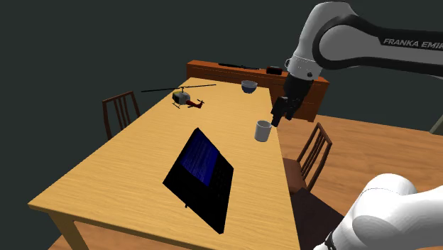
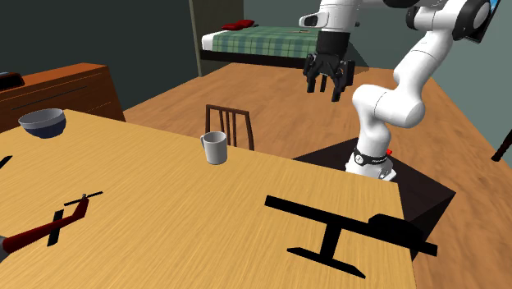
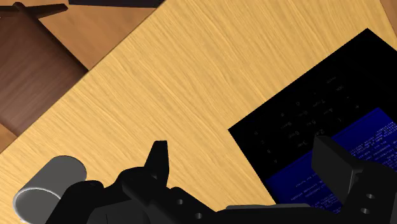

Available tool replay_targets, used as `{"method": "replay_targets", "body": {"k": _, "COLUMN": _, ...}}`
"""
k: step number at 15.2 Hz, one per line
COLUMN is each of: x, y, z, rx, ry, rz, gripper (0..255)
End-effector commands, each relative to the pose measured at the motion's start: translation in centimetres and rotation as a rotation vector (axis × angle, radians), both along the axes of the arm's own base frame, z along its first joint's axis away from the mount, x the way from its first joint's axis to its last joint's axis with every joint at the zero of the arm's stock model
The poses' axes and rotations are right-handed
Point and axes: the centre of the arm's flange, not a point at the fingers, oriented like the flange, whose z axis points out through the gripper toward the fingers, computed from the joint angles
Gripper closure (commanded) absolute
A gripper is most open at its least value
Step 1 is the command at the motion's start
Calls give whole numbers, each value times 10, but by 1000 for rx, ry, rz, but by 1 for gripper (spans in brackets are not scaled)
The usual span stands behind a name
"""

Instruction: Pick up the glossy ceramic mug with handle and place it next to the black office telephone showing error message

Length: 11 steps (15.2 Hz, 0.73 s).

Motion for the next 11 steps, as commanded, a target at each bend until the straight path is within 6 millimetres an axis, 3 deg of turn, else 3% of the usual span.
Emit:
{"method": "replay_targets", "body": {"k": 1, "x": 0, "y": 0, "z": 0, "rx": 0, "ry": 0, "rz": 0, "gripper": 0}}
{"method": "replay_targets", "body": {"k": 11, "x": 82, "y": -74, "z": -69, "rx": -33, "ry": 16, "rz": 1, "gripper": 0}}
